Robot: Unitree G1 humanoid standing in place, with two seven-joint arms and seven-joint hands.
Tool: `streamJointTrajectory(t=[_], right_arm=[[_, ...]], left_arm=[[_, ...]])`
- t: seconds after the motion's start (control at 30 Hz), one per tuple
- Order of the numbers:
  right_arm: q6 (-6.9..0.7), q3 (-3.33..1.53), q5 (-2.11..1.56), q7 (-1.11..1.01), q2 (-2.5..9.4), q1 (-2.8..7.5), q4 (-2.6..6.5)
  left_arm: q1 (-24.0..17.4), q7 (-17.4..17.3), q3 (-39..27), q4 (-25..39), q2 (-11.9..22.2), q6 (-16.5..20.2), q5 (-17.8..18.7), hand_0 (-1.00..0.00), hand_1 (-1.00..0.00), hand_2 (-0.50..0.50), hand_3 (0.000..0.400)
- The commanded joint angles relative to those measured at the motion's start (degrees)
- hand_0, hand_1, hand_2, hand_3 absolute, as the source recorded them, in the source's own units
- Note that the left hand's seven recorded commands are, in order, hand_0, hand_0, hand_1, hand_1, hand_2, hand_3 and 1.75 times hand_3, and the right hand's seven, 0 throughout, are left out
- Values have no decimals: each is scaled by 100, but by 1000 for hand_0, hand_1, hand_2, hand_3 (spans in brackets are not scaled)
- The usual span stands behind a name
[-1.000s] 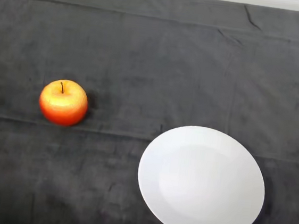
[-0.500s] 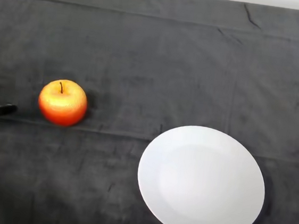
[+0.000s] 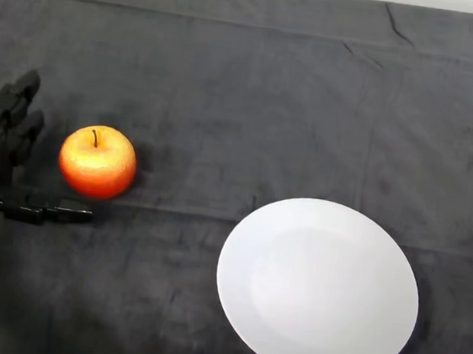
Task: Move the apple to the plate
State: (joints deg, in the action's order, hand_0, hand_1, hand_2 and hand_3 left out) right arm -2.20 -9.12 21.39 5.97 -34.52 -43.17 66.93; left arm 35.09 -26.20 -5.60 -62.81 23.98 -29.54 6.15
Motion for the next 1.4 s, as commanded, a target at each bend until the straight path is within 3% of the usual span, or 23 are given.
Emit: streamJointTrajectory(t=[0.03,0.4,0.47,0.5,0.53,0.57,0.6,0.63,0.77,1.17,1.4], right_arm=[[-59,45,-43,-15,-22,170,-50],[-63,46,-43,-17,-22,173,-56],[-63,46,-43,-17,-22,173,-57],[-64,46,-43,-17,-22,173,-57],[-64,46,-43,-17,-22,173,-57],[-64,46,-43,-17,-22,173,-57],[-64,46,-43,-17,-22,172,-57],[-64,46,-43,-17,-22,172,-57],[-64,46,-43,-18,-22,172,-56],[-64,46,-42,-18,-22,170,-54],[-65,46,-42,-18,-22,172,-55]], left_arm=[[275,-9,126,146,-81,-88,-185,0,0,0,0],[373,-2,301,3,-136,-139,-394,0,0,0,0],[398,8,322,-25,-141,-134,-423,-204,0,-102,82],[412,13,332,-39,-143,-130,-438,-678,-86,-296,271],[426,16,340,-52,-142,-126,-450,-859,-169,-345,344],[436,20,346,-63,-141,-125,-460,-1000,-337,-331,400],[445,25,352,-73,-140,-126,-471,-1000,-565,-218,400],[452,31,357,-82,-137,-129,-482,-1000,-863,-69,400],[472,57,370,-111,-119,-158,-519,-1000,-1000,0,400],[615,207,370,-104,-60,-170,-602,-1000,-1000,0,400],[697,540,406,276,-182,-134,-683,-1000,-1000,0,400]])
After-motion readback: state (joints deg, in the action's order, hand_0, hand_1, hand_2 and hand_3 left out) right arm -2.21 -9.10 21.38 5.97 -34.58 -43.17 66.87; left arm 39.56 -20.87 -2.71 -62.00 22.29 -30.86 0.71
